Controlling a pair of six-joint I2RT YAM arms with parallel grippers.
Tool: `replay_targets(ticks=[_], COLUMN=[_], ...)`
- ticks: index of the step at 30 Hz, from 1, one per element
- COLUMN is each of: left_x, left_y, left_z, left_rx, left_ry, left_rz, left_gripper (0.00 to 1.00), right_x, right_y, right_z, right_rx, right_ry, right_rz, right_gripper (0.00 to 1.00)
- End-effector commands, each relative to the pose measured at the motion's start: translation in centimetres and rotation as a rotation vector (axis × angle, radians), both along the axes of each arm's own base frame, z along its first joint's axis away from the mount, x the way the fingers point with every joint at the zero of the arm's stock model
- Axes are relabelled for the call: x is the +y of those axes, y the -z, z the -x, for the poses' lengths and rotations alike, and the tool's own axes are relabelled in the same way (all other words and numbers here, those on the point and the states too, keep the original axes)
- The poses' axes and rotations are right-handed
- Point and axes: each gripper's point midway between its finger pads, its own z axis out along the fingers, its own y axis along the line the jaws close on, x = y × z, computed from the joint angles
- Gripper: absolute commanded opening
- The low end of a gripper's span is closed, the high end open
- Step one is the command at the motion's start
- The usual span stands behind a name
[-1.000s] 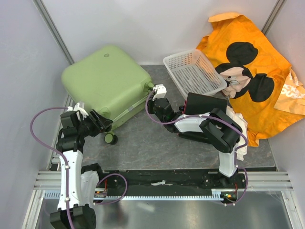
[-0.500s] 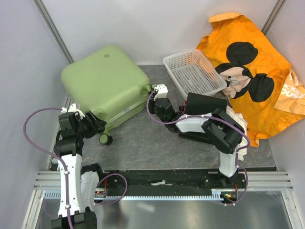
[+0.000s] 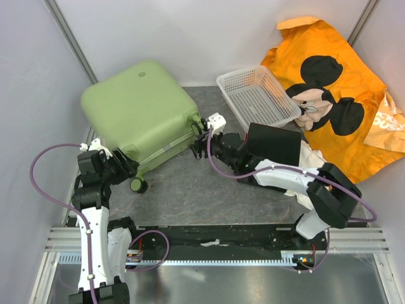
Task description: Open, take out, and arrange the luggage
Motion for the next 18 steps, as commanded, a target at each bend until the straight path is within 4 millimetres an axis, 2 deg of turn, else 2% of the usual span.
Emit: replay_targets(ticks=[1, 3, 4, 6, 7, 8, 9, 10, 11, 12, 13, 15, 16, 18], left_x=[2.5, 2.5, 2.5, 2.5, 2.2, 2.0, 2.0, 1.8, 1.8, 1.7, 1.6, 1.5, 1.5, 1.4], left_y=[-4.0, -3.6, -3.2, -2.9, -2.9, -2.9, -2.9, -2.6, -2.6, -2.6, -2.4, -2.5, -2.4, -2.3], left_z=[-3.2, -3.3, -3.3, -3.3, -3.4, -3.4, -3.5, -3.5, -3.6, -3.6, -3.6, -3.6, -3.6, -3.7], left_rx=[-0.217, -0.212, -0.204, -0.201, -0.206, -0.21, -0.215, -0.212, -0.213, -0.212, -0.208, -0.213, -0.21, -0.208], left_ry=[-0.061, -0.059, -0.057, -0.057, -0.044, -0.039, -0.036, -0.03, -0.027, -0.023, -0.018, -0.017, -0.013, -0.011], left_rz=[-0.112, -0.117, -0.115, -0.111, -0.102, -0.094, -0.09, -0.084, -0.081, -0.078, -0.074, -0.073, -0.07, -0.064], left_gripper=[0.02, 0.02, 0.01, 0.01, 0.02, 0.02, 0.02, 0.01, 0.01, 0.01, 0.02, 0.02, 0.01, 0.02], right_x=[1.7, 1.0, 0.4, -1.6, -1.7, -2.0, -2.2, -1.6, -1.6, -1.4, -1.1, -1.4, -1.2, -0.9], right_y=[-4.0, -5.1, -7.0, -7.4, -9.2, -8.2, -7.1, -8.7, -6.8, -4.3, -5.1, -2.5, -2.7, -1.8], right_z=[5.4, 5.7, 5.7, 3.8, 2.9, 2.5, 1.1, 0.1, -0.2, -1.7, -2.7, -4.2, -4.6, -5.0], right_rx=[-0.091, -0.117, -0.145, -0.137, -0.153, -0.124, -0.103, -0.129, -0.077, -0.058, -0.06, -0.016, -0.021, -0.017], right_ry=[-0.246, -0.236, -0.221, -0.098, -0.078, -0.091, -0.087, -0.105, -0.134, -0.147, -0.142, -0.124, -0.126, -0.148], right_rz=[-0.008, -0.013, -0.029, 0.031, 0.031, 0.106, 0.158, 0.176, 0.258, 0.348, 0.374, 0.458, 0.46, 0.472], right_gripper=[0.78, 0.85, 0.87, 0.96, 0.98, 0.98, 0.98, 0.98, 0.98, 0.98, 0.98, 0.98, 0.98, 0.98])
